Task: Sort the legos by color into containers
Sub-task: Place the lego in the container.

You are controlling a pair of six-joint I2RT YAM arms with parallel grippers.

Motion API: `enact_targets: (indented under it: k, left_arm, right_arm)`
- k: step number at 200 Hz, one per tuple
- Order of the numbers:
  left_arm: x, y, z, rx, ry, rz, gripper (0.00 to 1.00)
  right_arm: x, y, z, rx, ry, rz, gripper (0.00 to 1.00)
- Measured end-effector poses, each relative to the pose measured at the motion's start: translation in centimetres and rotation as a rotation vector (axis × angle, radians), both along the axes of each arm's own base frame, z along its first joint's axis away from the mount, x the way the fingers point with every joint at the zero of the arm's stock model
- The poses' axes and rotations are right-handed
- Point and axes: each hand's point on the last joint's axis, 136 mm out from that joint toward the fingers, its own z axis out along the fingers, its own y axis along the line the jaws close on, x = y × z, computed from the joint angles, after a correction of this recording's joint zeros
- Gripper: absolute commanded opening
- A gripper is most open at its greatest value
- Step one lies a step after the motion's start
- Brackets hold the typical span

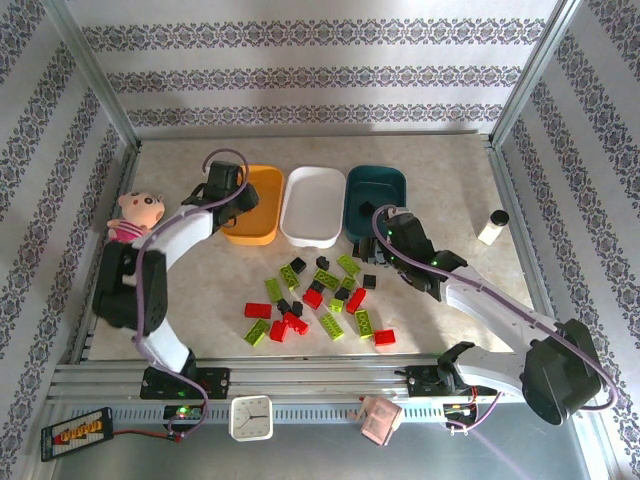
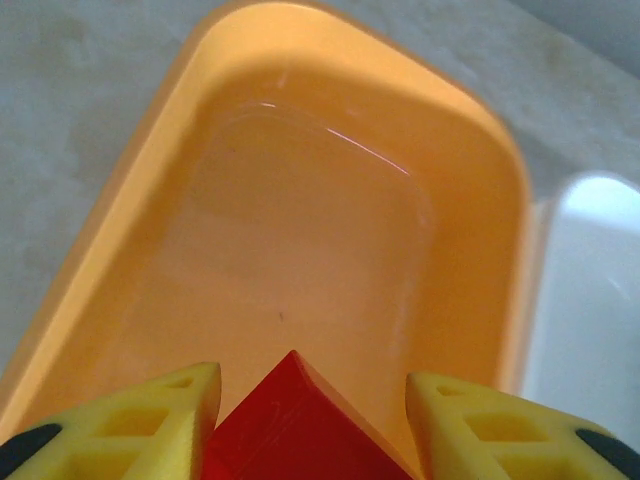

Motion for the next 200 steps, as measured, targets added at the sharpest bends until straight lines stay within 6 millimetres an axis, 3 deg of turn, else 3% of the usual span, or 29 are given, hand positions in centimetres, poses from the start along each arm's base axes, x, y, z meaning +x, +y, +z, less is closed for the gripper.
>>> enact_targets:
  k: [25, 60, 96, 116, 141, 160, 171, 185, 200]
  left_arm:
    - [2.6, -0.2, -2.8, 0.016, 0.051, 0.0, 0.31]
    - [3.9, -0.5, -4.8, 0.029, 0.089, -0.006, 0.56]
    - [4.0, -0.8, -4.5, 0.024, 0.084, -0.027, 0.75]
    - [3.6, -1.0, -2.6, 0.008, 0.052, -0.043, 0.79]
    - [0.9, -1.2, 2.2, -0.03, -0.041, -0.068, 0.84]
    - [-2.4, -1.9, 6.6, -0.071, -0.153, -0.107, 0.93]
    - [-4.6, -2.8, 8.1, -0.098, -0.207, -0.141, 0.96]
    - [-7.5, -3.8, 8.4, -0.128, -0.234, -0.184, 0.99]
    - [-11.2, -5.0, 7.0, -0.158, -0.225, -0.235, 1.0]
  right_arm:
    - [-0.6, 0.0, 0.4, 0.017, -0.006, 0.005, 0.7]
    - [-1.1, 0.0, 0.3, 0.034, 0.005, 0.01, 0.7]
    - [-1.8, 1.0, -0.4, 0.034, 0.037, 0.051, 0.7]
    - [-2.3, 1.4, -1.3, 0.022, 0.07, 0.072, 0.71]
    - [-2.9, 1.9, -1.7, 0.016, 0.092, 0.09, 0.71]
    - [-3.3, 2.2, -2.0, 0.018, 0.101, 0.101, 0.72]
    - [-3.6, 2.3, -2.5, 0.016, 0.114, 0.103, 0.73]
    - [-4.4, 2.3, -3.6, 0.01, 0.143, 0.112, 0.74]
    - [-5.4, 2.3, -4.7, 0.002, 0.174, 0.124, 0.75]
